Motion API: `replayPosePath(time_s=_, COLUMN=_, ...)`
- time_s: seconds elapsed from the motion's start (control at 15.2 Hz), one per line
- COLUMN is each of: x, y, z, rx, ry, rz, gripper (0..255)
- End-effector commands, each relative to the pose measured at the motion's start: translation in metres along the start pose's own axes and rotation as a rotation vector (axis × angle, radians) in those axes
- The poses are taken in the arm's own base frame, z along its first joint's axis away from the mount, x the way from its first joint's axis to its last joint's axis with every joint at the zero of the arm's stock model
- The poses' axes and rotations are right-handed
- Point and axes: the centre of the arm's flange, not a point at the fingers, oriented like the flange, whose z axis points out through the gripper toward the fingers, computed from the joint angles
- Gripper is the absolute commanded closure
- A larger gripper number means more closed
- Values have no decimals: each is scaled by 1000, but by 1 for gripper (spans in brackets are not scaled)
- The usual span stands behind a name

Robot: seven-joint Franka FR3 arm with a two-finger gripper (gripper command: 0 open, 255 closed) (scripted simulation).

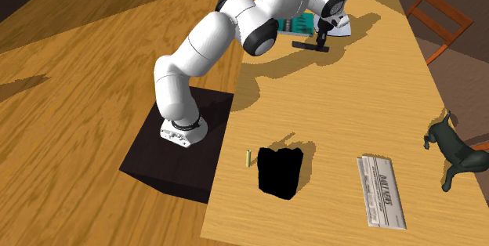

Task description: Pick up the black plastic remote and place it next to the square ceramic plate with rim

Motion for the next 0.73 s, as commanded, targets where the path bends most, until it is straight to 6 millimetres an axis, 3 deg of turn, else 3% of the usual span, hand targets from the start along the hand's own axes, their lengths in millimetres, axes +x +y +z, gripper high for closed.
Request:
replayPosePath(time_s=0.0, x=0, y=0, z=0, rx=0, ry=0, rz=0, gripper=0)
replayPosePath(time_s=0.26, x=0, y=0, z=0, rx=0, ry=0, rz=0, gripper=0)
replayPosePath(time_s=0.53, x=0, y=0, z=-50, rx=0, ry=0, rz=0, gripper=0)
replayPosePath(time_s=0.66, x=0, y=0, z=-50, rx=0, ry=0, rz=0, gripper=0)
